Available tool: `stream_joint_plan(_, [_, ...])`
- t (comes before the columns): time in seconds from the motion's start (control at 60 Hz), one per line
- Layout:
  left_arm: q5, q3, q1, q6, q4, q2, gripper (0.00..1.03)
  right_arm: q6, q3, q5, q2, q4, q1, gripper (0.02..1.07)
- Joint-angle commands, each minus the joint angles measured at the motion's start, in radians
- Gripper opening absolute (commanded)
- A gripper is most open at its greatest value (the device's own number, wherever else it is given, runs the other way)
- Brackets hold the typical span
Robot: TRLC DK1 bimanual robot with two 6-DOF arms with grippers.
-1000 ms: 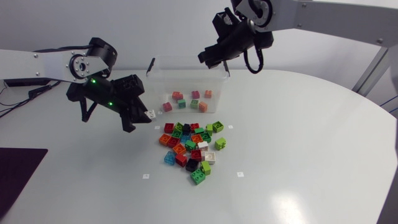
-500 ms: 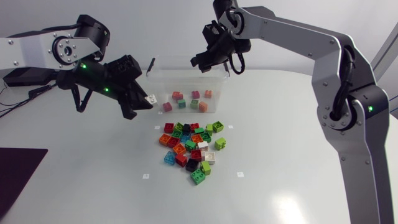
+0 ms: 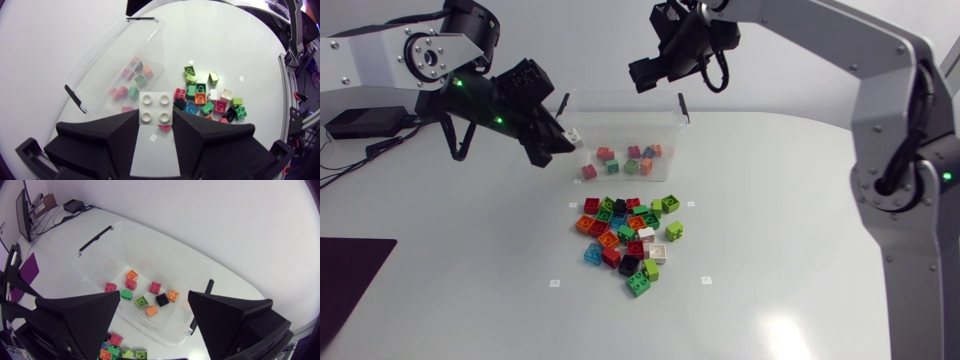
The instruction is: Place the duplo bricks in the container
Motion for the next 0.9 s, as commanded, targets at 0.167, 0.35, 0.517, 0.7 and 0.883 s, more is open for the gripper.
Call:
stream_joint_plan(0.167, [0.009, 0.165, -0.006, -0.152, 0.073, 0.119, 0.4, -0.027, -0.426, 0.0, -0.321, 0.138, -0.005, 1.03])
stream_joint_plan(0.35, [0.009, 0.311, 0.008, -0.261, 0.127, 0.232, 0.4, -0.033, -0.631, 0.0, -0.467, 0.185, 0.001, 1.03])
stream_joint_plan(0.517, [-0.005, 0.449, 0.009, -0.31, 0.134, 0.343, 0.42, -0.036, -0.783, 0.003, -0.554, 0.231, 0.006, 1.03])
stream_joint_plan(0.7, [-0.034, 0.616, 0.005, -0.356, 0.128, 0.484, 0.42, -0.042, -0.954, 0.003, -0.628, 0.299, 0.006, 1.03])
stream_joint_plan(0.883, [-0.037, 0.827, -0.009, -0.385, 0.01, 0.621, 0.42, -0.048, -1.067, 0.003, -0.675, 0.339, 0.004, 1.03])
